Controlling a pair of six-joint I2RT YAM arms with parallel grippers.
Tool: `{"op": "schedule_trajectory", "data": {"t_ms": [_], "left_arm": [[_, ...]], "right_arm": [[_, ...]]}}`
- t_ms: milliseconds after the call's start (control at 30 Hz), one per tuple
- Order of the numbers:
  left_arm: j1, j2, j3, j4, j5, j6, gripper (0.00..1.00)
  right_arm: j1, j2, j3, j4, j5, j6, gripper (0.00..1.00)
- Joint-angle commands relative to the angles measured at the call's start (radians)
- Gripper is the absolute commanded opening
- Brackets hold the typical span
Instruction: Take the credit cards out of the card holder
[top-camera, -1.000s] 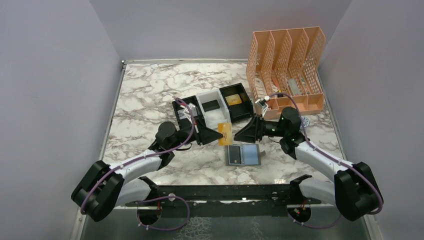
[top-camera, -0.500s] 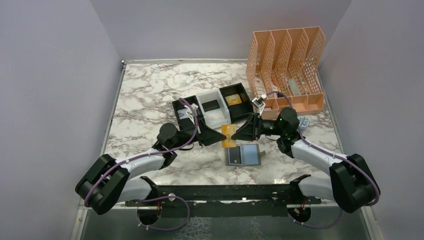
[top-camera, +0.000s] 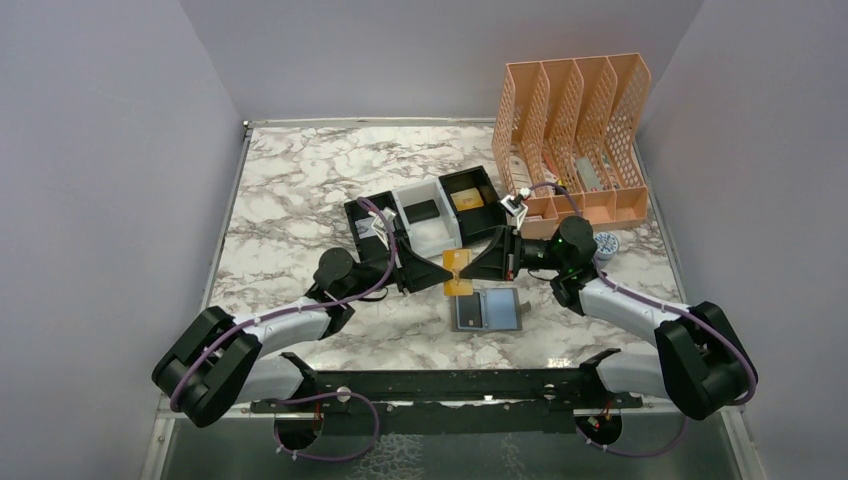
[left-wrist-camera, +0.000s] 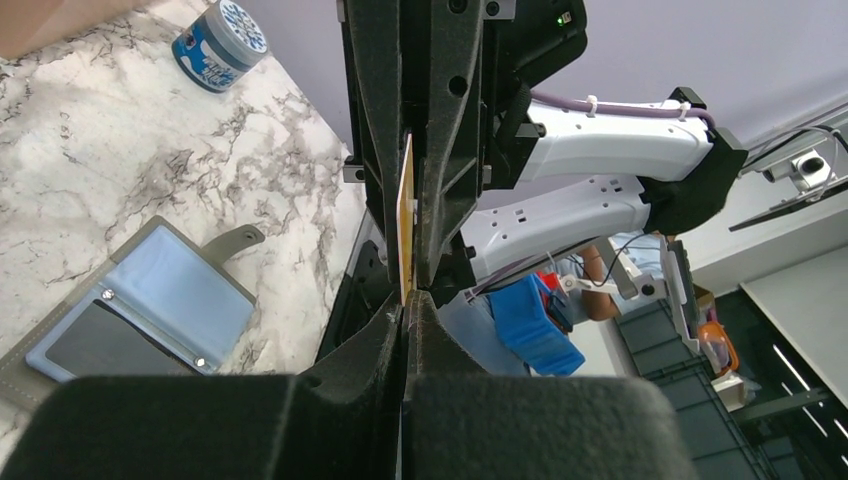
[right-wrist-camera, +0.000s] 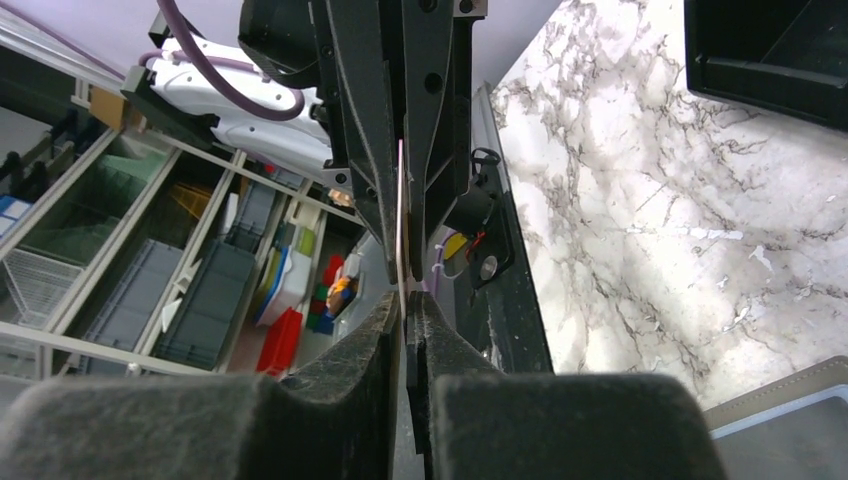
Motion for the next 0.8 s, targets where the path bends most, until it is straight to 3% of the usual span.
{"op": "schedule_trajectory", "data": {"t_ms": [0, 233, 400, 500, 567, 700, 767], "left_arm": [[-0.01, 0.004, -0.009, 0.047, 0.018, 0.002, 0.0], [-0.01, 0.005, -0.022, 0.047, 0.015, 0.002, 0.01], [-0.01, 0.007, -0.039, 0.047, 0.001, -0.009, 0.25], [-0.011, 0.001, -0.047, 0.045, -0.011, -0.009, 0.34], [-0.009, 0.0, -0.046, 0.045, -0.01, -0.007, 0.33], [-0.01, 0.002, -0.039, 0.045, -0.004, -0.002, 0.15], [-0.01, 0.007, -0.034, 0.045, -0.004, -0.002, 0.15]], "right_arm": [[0.01, 0.012, 0.002, 0.048, -0.002, 0.019, 0.05], [0.01, 0.007, -0.005, 0.033, 0.02, 0.013, 0.01], [0.011, -0.02, 0.001, -0.058, 0.053, -0.045, 0.01], [0.011, -0.034, 0.004, -0.094, 0.067, -0.067, 0.01], [0.01, -0.035, 0.004, -0.103, 0.067, -0.072, 0.01], [0.01, -0.037, 0.005, -0.102, 0.061, -0.072, 0.01], [0.011, -0.038, 0.008, -0.103, 0.059, -0.078, 0.01]]}}
